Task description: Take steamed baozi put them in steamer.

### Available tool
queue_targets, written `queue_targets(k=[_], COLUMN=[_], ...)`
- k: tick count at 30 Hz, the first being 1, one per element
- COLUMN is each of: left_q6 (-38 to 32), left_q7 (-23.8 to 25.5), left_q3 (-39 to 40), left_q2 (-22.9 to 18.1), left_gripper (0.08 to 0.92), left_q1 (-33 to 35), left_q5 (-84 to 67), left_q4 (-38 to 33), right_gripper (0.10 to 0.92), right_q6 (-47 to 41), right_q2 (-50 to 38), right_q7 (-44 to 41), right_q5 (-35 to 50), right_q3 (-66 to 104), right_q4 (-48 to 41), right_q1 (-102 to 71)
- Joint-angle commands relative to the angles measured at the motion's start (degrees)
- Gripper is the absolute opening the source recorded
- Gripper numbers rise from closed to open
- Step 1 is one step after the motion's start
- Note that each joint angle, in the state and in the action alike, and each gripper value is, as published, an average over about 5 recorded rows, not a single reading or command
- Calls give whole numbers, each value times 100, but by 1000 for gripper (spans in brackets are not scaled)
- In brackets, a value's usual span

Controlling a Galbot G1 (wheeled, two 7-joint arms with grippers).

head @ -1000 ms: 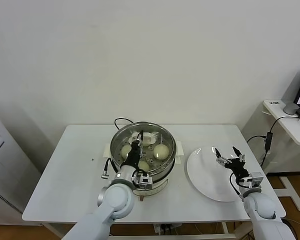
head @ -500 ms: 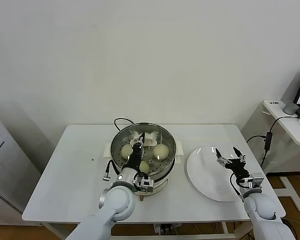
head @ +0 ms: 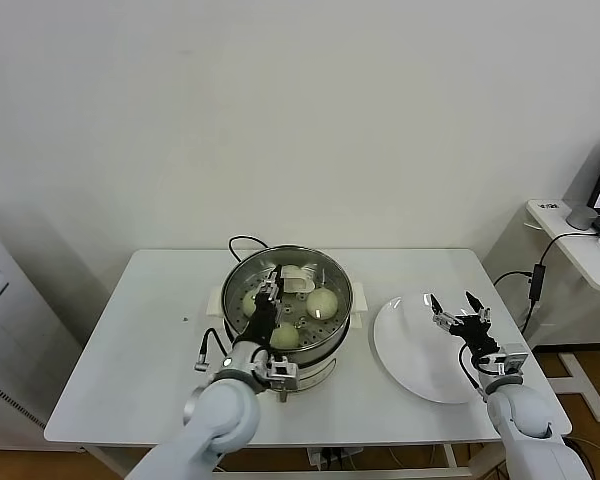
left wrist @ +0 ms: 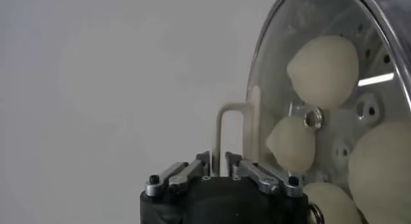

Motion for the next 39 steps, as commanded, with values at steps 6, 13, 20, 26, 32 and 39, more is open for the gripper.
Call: queue_targets(k=[6,13,20,26,32,39], left_q6=[-748,-133,-604,-902,-1047,-1148], left_q7=[228,-1223,-1173,-1004,-990,-946], left_q3=[-2408,-4450,-4941,-4748,-4551,-4362], left_q2=[655,457,559,493,295,316], left_gripper=[577,776,822,823,823,823], left_q1=[926,1394,1972,2302,2284,2132], left_q5=[-8455,-10557,-9501,-9136,-8871,-8760], left_q4=[-2150,-1564,-279,304,773,1102], right_gripper=[823,823,823,823,823,823], right_q6=[-269,-451,-666,-782,-905,-907], right_q2=[2,-145,-174,-223,-235,-168], right_q7=[-15,190,168,145,349,394], right_q5=[101,170,146,-199,9,32], right_q3=[-18,5,78,226,210,236], right_q4=[274,607,698,926,1196,1217], right_q1=[-170,-308,-377,-506,-681,-768])
